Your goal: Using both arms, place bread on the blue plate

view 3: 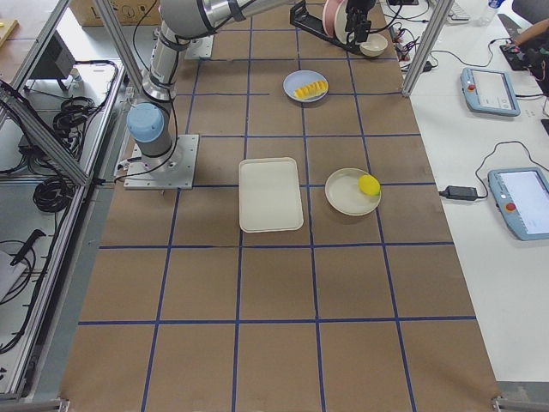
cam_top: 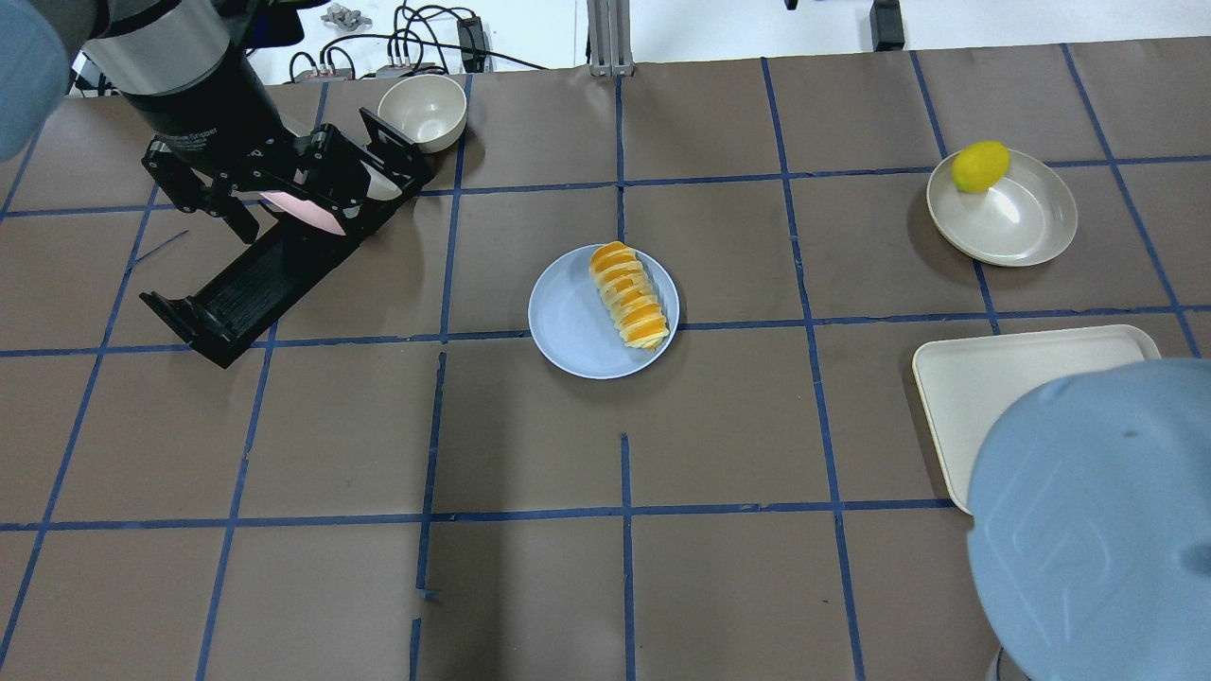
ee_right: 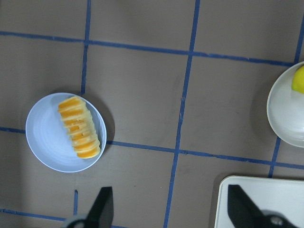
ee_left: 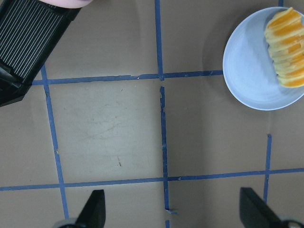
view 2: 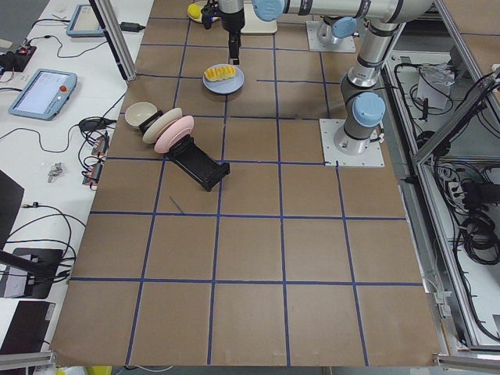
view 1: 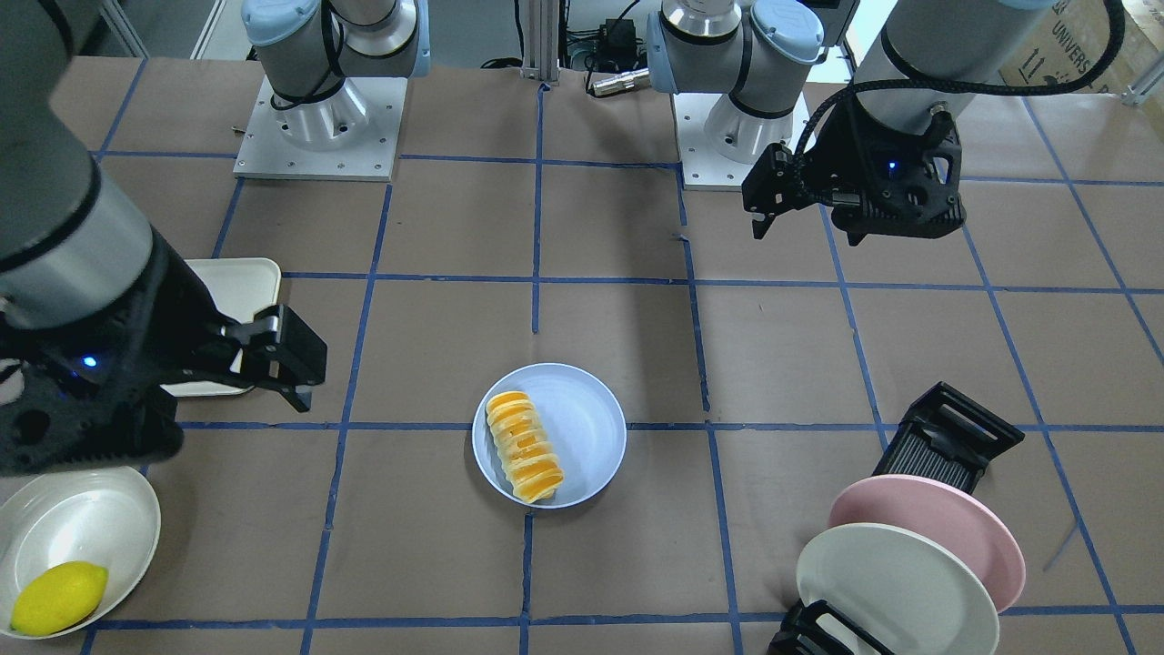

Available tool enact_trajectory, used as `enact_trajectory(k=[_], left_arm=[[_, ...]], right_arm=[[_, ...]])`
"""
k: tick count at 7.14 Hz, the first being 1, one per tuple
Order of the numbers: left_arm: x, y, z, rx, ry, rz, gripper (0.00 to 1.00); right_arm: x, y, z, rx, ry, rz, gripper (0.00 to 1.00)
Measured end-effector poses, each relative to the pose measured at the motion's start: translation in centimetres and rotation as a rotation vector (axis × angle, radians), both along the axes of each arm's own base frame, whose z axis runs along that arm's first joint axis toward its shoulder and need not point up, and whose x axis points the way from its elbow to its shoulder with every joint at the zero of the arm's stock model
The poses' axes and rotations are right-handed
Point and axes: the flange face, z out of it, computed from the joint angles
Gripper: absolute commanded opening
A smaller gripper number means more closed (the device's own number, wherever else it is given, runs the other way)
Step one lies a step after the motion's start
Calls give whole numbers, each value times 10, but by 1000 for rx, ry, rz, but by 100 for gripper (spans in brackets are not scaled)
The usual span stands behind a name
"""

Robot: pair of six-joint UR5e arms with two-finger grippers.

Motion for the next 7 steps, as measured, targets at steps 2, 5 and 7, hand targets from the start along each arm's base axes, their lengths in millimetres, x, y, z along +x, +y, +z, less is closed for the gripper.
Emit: enact_trajectory(k=[2,5,7], left_arm=[[0,0,0,1,0,-1,100],[0,6,0,-4,0,-2,100],[0,9,1,-27,-3,1,100]], right_arm=[[-3,24,-24,2,-2,9,88],[-22,123,-62,-36,7,-21,99],[-38,160,-67,-56,6,-65,100]])
